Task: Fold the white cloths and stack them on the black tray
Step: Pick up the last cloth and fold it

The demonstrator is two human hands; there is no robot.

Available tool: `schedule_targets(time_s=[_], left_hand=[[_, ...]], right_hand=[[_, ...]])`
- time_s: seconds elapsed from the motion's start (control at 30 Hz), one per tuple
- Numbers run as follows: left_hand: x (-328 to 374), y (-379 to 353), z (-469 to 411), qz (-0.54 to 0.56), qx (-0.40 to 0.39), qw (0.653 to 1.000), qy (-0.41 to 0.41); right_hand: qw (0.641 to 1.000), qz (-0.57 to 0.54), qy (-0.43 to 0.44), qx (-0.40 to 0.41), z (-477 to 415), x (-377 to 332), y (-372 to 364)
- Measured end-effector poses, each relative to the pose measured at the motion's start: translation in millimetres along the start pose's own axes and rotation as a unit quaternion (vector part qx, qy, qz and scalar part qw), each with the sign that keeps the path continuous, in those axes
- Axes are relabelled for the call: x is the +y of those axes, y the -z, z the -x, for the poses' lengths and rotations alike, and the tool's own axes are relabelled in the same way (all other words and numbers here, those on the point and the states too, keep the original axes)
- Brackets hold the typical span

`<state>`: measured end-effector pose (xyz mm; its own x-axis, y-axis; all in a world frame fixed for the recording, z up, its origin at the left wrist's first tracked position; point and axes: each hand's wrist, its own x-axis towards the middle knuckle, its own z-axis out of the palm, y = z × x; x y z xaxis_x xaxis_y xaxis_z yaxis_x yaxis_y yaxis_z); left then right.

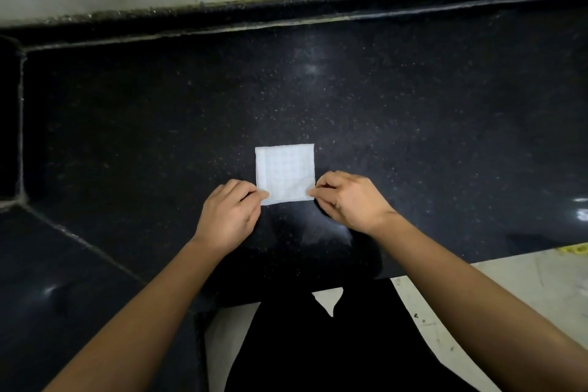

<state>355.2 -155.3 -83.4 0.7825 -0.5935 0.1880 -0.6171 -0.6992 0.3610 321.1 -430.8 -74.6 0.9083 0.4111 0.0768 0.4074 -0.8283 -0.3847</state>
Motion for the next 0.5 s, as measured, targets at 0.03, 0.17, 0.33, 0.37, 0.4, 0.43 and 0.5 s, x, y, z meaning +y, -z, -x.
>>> schedule_targets(time_s=[0.03,0.17,0.33,0.37,0.4,0.43,0.5], left_hand=[[0.1,-1.3,1.2,-0.003,-0.003,1.0,-0.004],[2.0,-3.9,6.5,-0.012,-0.003,1.0,-0.003],[15.1,5.0,-5.6,-0.006,0.003,0.999,0.042],[16.2,4.6,-13.2,-0.013,-0.025,0.999,0.04],[15.5,2.9,-21.9,-0.031,-0.064,0.997,0.038],[12.5,-0.2,-30.1,-0.054,-0.108,0.992,0.039],[2.6,-6.5,-40.7,-0.097,-0.192,0.975,0.052]], right_hand=[[1.0,0.002,0.002,-0.005,1.3,0.7,-1.3],[1.0,-0.004,-0.014,0.011,5.8,-0.5,-5.5],[0.994,-0.016,-0.077,0.071,-4.3,-11.9,0.1],[0.995,0.001,-0.087,0.04,-10.4,-14.3,0.3],[0.995,0.025,-0.098,-0.004,-17.6,-16.2,-0.2],[0.992,0.054,-0.105,-0.051,-24.8,-16.6,-1.7],[0.979,0.108,-0.104,-0.141,-33.8,-14.0,-8.4]])
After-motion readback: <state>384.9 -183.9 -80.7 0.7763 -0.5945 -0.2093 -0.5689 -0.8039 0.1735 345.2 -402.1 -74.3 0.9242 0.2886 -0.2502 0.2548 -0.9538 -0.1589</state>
